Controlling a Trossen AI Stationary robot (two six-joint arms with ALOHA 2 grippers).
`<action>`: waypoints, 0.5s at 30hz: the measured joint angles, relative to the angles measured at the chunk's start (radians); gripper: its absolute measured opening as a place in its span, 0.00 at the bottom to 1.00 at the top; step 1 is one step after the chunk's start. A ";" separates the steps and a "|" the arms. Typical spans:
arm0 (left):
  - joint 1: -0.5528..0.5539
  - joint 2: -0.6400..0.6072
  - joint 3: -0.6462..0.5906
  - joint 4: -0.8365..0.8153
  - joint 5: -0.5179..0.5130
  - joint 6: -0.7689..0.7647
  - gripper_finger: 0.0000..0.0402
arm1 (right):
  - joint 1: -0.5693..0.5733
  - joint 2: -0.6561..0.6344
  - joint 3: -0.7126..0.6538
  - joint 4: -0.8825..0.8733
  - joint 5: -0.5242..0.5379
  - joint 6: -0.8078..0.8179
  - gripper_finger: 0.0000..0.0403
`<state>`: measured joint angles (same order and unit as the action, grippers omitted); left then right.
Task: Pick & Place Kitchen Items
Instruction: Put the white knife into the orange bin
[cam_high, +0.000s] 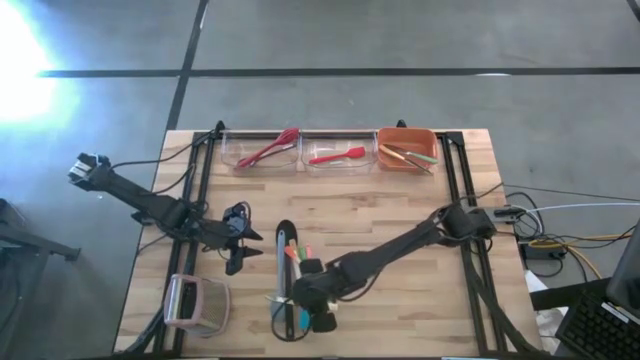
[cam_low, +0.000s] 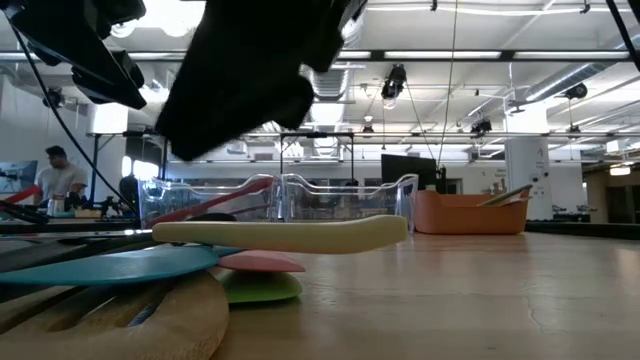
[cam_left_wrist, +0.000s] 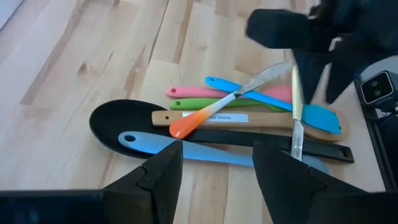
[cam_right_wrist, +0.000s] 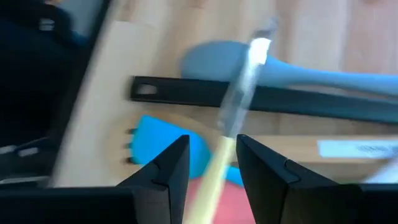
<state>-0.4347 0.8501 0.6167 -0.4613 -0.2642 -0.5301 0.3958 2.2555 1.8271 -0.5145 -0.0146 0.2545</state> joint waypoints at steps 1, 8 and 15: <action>0.000 0.000 0.000 0.000 0.000 0.000 0.49 | 0.000 0.005 0.000 0.002 0.022 0.011 0.32; 0.000 0.000 0.000 0.000 0.002 0.023 0.49 | 0.001 0.005 -0.001 -0.001 0.094 0.081 0.31; 0.000 0.000 0.000 0.000 0.003 0.056 0.49 | 0.004 0.015 -0.006 -0.006 0.069 0.139 0.34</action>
<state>-0.4347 0.8501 0.6167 -0.4610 -0.2615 -0.4744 0.3998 2.2707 1.8215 -0.5204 0.0542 0.3934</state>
